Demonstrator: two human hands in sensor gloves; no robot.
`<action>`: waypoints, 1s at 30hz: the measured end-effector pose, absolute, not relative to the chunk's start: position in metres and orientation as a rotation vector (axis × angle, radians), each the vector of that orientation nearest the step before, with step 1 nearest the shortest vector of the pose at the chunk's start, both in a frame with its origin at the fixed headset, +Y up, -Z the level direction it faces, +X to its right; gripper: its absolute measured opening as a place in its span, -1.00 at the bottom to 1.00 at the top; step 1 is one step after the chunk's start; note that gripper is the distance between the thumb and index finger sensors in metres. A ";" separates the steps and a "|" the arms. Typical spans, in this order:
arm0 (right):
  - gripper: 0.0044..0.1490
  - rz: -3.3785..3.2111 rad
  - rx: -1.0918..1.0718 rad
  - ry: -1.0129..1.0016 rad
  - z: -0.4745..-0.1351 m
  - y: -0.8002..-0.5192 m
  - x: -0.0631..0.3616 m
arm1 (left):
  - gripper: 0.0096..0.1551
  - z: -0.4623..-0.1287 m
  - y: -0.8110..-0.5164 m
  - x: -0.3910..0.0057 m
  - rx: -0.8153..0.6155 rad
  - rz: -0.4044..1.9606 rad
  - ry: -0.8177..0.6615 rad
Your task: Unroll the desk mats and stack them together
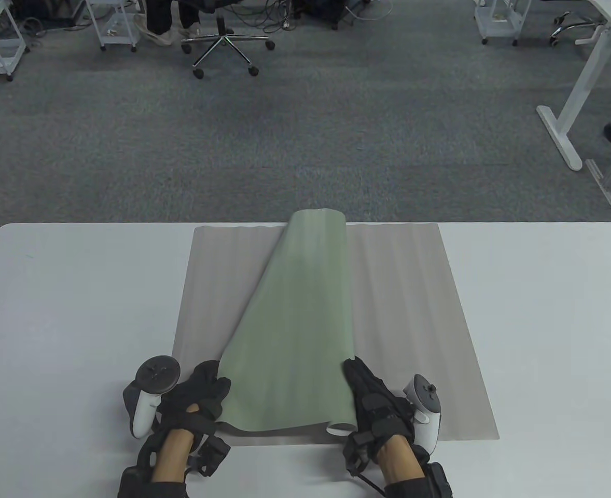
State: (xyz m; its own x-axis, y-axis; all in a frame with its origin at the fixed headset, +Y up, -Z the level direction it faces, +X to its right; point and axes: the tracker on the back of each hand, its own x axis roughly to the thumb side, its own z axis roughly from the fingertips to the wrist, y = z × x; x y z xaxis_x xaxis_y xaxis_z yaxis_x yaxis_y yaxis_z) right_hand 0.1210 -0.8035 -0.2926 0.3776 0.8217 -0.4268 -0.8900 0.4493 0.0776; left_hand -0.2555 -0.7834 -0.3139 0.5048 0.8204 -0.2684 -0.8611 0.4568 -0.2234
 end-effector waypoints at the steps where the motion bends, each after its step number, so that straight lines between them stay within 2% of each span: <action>1: 0.10 1.061 -0.168 0.450 -0.293 -0.805 0.120 | -0.31 -0.314 -0.783 -0.255 -0.351 1.043 0.127; 4: 0.22 0.897 -0.149 0.552 -0.293 -0.813 0.113 | -0.31 -0.315 -0.783 -0.256 -0.346 0.999 0.131; 7: 0.25 0.971 -0.130 0.604 -0.296 -0.815 0.107 | -0.31 -0.314 -0.786 -0.259 -0.358 1.015 0.141; 15: 0.10 1.131 -0.169 0.432 -0.297 -0.806 0.120 | -0.31 -0.312 -0.785 -0.268 -0.346 1.029 0.167; 17: 0.09 1.085 -0.163 0.433 -0.296 -0.806 0.121 | -0.31 -0.312 -0.785 -0.269 -0.346 1.023 0.168; 22: 0.23 0.935 -0.144 0.526 -0.296 -0.812 0.113 | -0.32 -0.310 -0.785 -0.272 -0.343 1.015 0.187; 26: 0.22 1.005 -0.119 0.595 -0.297 -0.813 0.109 | -0.32 -0.311 -0.788 -0.276 -0.356 1.024 0.194; 30: 0.14 1.116 -0.170 0.475 -0.296 -0.807 0.117 | -0.32 -0.311 -0.786 -0.278 -0.345 1.014 0.198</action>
State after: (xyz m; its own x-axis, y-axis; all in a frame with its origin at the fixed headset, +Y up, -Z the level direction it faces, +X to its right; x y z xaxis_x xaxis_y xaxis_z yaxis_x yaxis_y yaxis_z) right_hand 0.1169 -0.8066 -0.2957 0.3515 0.8217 -0.4487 -0.8929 0.4383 0.1033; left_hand -0.2784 -0.7863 -0.3106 0.5169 0.7943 -0.3192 -0.8561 0.4809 -0.1896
